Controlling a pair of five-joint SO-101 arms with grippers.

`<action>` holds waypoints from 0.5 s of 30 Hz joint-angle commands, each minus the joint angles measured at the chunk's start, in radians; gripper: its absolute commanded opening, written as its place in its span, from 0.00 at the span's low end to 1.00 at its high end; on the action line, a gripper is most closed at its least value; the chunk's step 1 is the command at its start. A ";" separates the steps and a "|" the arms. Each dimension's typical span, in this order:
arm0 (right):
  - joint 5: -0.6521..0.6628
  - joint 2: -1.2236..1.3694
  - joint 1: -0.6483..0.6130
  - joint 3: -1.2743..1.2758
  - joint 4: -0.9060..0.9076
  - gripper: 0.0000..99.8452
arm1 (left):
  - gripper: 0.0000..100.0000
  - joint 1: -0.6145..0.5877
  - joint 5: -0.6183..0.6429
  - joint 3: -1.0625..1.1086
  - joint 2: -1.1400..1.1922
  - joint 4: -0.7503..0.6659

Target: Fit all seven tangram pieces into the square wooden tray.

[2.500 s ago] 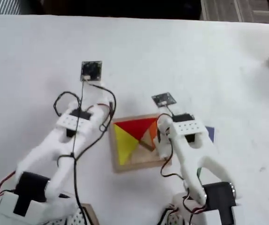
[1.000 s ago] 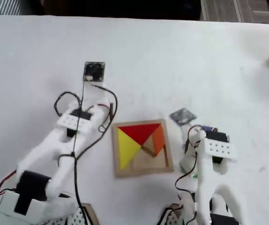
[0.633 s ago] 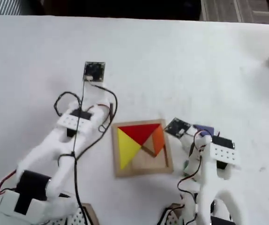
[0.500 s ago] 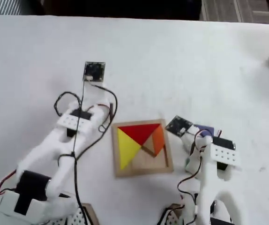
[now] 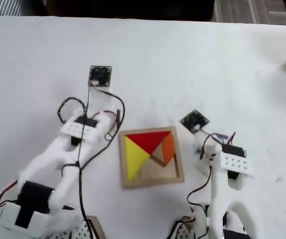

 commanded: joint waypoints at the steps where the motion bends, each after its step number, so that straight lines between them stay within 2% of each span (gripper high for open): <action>1: -0.123 -0.012 -0.036 -0.066 0.067 0.19 | 0.02 0.001 -0.008 -0.054 -0.007 0.005; 6: -0.350 -0.008 -0.031 -0.163 0.217 0.19 | 0.02 0.001 -0.008 -0.054 -0.007 0.005; 10: -0.598 -0.002 -0.033 -0.161 0.219 0.19 | 0.02 0.001 -0.008 -0.054 -0.005 0.005; 15: -0.684 -0.002 -0.031 -0.123 0.168 0.19 | 0.02 0.001 -0.008 -0.054 -0.004 0.005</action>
